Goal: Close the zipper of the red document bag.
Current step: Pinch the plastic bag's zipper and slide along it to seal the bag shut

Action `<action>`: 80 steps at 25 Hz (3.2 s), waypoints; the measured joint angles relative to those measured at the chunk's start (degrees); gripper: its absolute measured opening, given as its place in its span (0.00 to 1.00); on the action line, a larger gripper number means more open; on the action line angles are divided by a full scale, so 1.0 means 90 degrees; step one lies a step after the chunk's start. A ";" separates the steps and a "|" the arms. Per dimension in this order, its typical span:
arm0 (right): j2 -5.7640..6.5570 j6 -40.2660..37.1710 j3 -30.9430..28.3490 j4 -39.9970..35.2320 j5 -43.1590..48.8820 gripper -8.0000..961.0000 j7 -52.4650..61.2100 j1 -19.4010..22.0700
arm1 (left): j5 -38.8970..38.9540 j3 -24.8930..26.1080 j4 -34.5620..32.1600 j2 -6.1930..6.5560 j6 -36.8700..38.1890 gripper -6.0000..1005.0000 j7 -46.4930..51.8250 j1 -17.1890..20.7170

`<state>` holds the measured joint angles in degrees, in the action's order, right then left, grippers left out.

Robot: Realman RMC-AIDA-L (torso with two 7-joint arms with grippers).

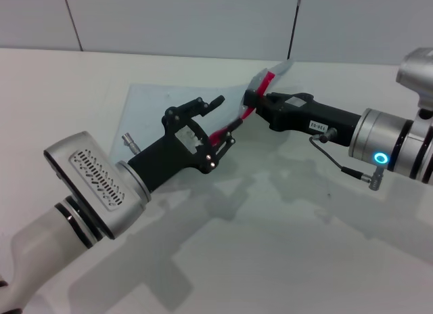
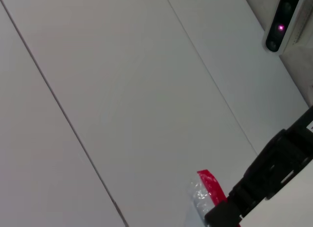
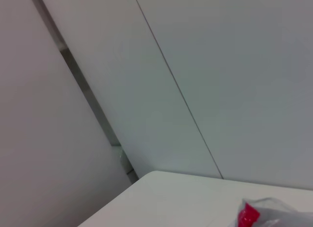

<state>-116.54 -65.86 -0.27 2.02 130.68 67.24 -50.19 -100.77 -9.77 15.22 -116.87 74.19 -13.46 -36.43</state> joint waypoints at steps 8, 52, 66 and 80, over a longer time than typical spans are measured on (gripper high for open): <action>0.0000 -0.0005 0.0001 0.0063 0.0077 0.02 -0.0010 -0.0053 | -0.0006 0.0001 -0.0012 0.0007 -0.0033 0.36 0.0030 -0.0011; 0.0010 -0.0193 -0.0068 0.0060 0.0032 0.02 0.0030 0.0013 | 0.0011 0.0040 0.0213 -0.0022 -0.0035 0.28 -0.0833 0.0078; 0.0000 -0.0103 -0.0061 0.0070 0.0041 0.02 0.0031 -0.0004 | 0.0017 0.0175 0.0170 -0.0011 0.0124 0.27 -0.0847 0.0142; 0.0000 -0.0109 -0.0018 0.0099 0.0068 0.02 0.0019 -0.0039 | -0.0020 0.0167 0.0154 0.0007 0.0053 0.18 -0.0825 0.0115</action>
<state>-116.54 -66.84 -0.43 2.91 131.29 67.41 -50.53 -100.96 -8.26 16.60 -116.81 74.67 -20.89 -35.39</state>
